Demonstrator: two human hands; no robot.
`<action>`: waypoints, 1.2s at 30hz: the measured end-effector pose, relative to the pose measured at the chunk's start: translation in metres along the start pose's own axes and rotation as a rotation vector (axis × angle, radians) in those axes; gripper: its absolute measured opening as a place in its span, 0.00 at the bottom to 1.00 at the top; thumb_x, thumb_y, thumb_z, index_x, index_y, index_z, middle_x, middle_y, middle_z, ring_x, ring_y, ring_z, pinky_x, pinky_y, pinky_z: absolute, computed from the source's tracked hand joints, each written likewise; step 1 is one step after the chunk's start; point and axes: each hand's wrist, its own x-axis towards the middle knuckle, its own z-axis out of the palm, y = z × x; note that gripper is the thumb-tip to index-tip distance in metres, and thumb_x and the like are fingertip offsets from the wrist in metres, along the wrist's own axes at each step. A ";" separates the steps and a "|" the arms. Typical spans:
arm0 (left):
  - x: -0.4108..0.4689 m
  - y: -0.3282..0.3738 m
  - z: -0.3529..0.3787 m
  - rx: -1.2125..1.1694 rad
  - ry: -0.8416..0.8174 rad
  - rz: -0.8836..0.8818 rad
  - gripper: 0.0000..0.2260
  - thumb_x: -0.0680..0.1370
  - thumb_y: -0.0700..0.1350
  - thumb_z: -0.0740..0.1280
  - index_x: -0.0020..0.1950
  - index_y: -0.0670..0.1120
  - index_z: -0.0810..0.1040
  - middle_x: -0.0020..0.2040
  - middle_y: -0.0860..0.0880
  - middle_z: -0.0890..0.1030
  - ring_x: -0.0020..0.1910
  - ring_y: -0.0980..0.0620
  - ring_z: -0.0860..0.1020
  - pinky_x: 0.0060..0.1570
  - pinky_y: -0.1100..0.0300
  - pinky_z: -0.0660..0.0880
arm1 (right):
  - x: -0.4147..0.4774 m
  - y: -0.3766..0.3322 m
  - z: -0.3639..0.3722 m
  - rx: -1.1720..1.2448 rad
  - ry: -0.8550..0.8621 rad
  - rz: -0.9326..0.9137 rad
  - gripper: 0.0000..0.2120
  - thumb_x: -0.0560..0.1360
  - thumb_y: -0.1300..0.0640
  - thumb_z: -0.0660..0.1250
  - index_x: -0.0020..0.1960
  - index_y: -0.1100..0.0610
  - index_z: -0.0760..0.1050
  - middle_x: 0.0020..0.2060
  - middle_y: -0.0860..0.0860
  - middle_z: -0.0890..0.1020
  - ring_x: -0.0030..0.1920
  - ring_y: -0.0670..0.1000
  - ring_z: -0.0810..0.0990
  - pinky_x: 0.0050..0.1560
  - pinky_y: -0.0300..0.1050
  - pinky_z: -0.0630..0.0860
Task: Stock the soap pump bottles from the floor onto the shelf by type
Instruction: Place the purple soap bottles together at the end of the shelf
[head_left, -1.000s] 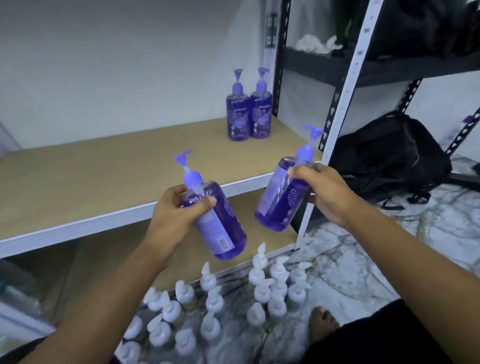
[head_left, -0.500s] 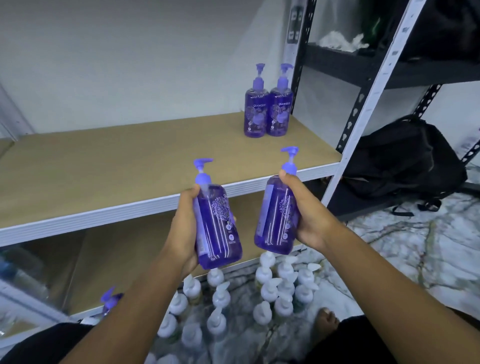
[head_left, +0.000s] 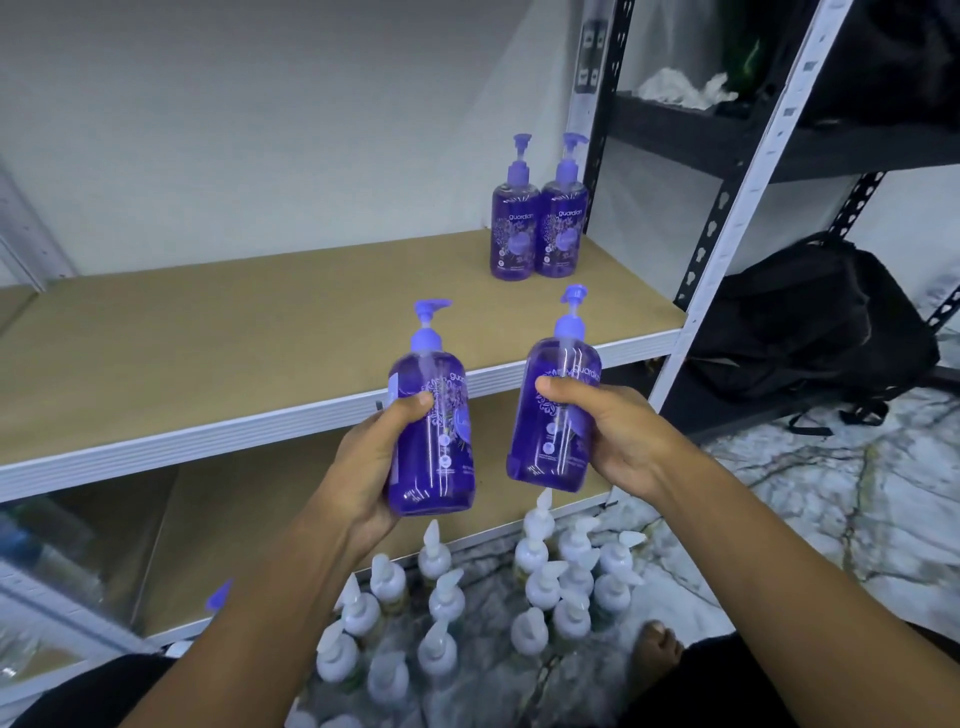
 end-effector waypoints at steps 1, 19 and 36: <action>-0.001 0.000 0.001 -0.012 0.000 -0.002 0.29 0.69 0.53 0.76 0.65 0.40 0.79 0.61 0.33 0.81 0.52 0.38 0.81 0.49 0.47 0.81 | 0.000 0.000 0.000 -0.019 0.009 -0.010 0.15 0.71 0.60 0.76 0.57 0.64 0.80 0.45 0.57 0.85 0.43 0.54 0.85 0.48 0.53 0.83; -0.002 -0.008 0.008 -0.192 -0.220 -0.064 0.37 0.60 0.51 0.83 0.66 0.43 0.77 0.54 0.41 0.84 0.54 0.39 0.84 0.53 0.48 0.81 | -0.005 0.008 0.015 -0.136 0.008 -0.024 0.17 0.72 0.51 0.76 0.57 0.54 0.77 0.46 0.54 0.86 0.46 0.54 0.85 0.54 0.61 0.82; 0.046 0.036 0.054 0.053 -0.154 0.089 0.29 0.69 0.48 0.74 0.68 0.40 0.75 0.52 0.40 0.83 0.49 0.41 0.83 0.39 0.49 0.82 | 0.024 -0.050 -0.011 -0.335 0.164 -0.319 0.27 0.65 0.61 0.80 0.60 0.52 0.73 0.49 0.54 0.85 0.47 0.54 0.86 0.49 0.55 0.84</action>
